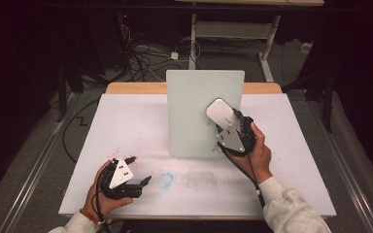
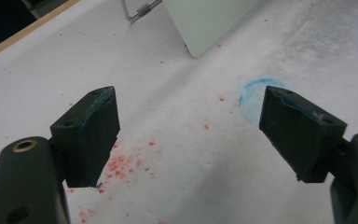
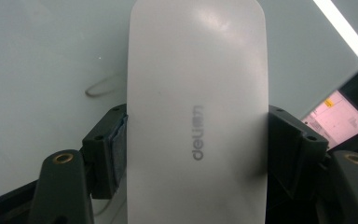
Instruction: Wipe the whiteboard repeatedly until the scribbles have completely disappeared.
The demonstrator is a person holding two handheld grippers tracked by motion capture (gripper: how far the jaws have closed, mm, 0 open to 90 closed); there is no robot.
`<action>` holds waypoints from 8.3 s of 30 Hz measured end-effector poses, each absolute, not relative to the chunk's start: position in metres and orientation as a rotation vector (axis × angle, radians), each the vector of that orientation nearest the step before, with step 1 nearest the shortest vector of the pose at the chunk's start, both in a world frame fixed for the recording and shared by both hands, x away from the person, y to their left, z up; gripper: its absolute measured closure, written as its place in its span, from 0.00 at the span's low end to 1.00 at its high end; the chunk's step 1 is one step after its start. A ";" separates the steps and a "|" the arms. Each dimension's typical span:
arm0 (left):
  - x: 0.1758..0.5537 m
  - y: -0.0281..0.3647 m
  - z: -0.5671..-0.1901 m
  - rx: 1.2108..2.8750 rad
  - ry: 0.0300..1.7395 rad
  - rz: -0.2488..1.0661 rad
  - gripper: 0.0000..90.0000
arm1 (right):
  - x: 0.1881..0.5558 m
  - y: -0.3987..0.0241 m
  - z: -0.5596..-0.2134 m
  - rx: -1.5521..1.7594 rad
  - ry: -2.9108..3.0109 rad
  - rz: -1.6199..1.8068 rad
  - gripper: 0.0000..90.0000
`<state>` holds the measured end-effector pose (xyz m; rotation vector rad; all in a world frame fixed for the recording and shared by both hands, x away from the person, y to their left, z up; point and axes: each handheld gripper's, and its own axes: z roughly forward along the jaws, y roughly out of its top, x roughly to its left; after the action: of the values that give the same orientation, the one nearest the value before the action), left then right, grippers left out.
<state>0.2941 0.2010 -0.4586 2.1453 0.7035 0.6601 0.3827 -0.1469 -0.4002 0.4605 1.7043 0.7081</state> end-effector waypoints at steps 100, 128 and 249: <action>0.292 0.202 -0.456 2.139 0.699 0.678 0.21 | 0.347 -0.135 -0.488 0.125 1.968 0.357 0.34; 0.293 0.203 -0.456 2.136 0.702 0.678 0.21 | 0.366 -0.180 -0.439 0.420 1.825 0.549 0.35; 0.297 0.204 -0.458 2.138 0.711 0.663 0.22 | 0.354 -0.198 -0.415 0.516 1.901 0.789 0.34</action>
<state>0.2969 0.2043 -0.4580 2.1384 0.7111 0.6628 0.3537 -0.1977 -0.4149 0.5159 1.9014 0.7886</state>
